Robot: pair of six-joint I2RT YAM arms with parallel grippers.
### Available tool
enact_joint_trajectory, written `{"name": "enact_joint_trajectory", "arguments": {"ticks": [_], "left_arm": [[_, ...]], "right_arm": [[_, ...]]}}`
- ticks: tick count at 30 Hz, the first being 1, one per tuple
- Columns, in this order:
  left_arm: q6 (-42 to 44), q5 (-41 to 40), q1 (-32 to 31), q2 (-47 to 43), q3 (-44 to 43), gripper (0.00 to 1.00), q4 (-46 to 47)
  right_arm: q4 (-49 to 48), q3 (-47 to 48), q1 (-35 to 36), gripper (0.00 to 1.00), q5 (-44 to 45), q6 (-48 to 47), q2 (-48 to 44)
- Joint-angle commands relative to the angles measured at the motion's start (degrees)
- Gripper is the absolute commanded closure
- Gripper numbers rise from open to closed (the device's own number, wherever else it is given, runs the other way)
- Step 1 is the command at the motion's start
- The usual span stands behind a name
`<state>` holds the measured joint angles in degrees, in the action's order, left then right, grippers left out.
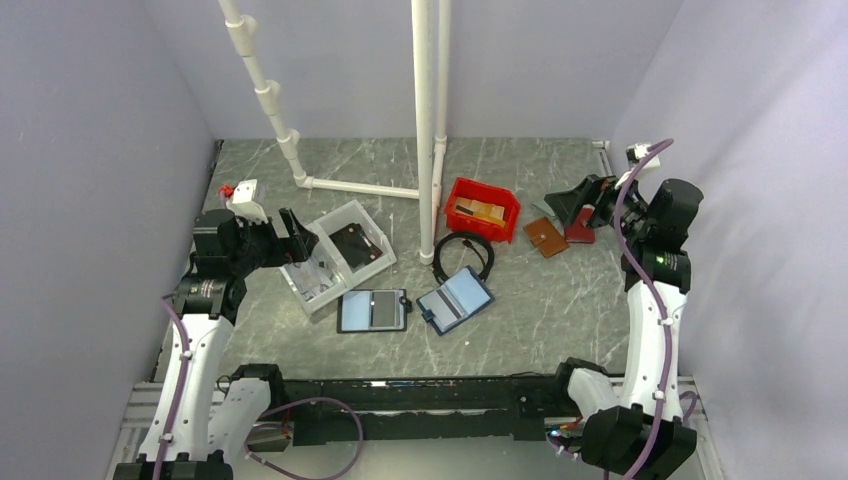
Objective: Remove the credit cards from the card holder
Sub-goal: Reset both arms
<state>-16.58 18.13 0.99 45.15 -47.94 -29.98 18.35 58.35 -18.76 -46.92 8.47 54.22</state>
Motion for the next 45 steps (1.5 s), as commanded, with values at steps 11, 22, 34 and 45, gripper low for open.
{"name": "enact_joint_trajectory", "arguments": {"ticks": [11,22,34,45], "left_arm": [[1.57,0.59,0.23,-1.05,-0.22,0.0,0.93],[1.63,0.46,0.17,-1.05,-0.22,0.0,0.93],[1.59,0.47,0.23,-1.11,-0.14,0.01,0.99],[1.6,0.47,0.23,-1.11,-0.13,0.0,1.02]], "right_arm": [[-5.08,-2.31,-0.98,0.0,-1.65,2.06,-1.28],[-5.07,-2.58,-1.17,0.0,-1.82,2.03,-1.4],[-5.21,-2.97,-1.25,0.0,-2.06,2.17,-1.48],[-5.09,-3.13,-1.27,0.0,-2.56,2.43,-1.56]]}}
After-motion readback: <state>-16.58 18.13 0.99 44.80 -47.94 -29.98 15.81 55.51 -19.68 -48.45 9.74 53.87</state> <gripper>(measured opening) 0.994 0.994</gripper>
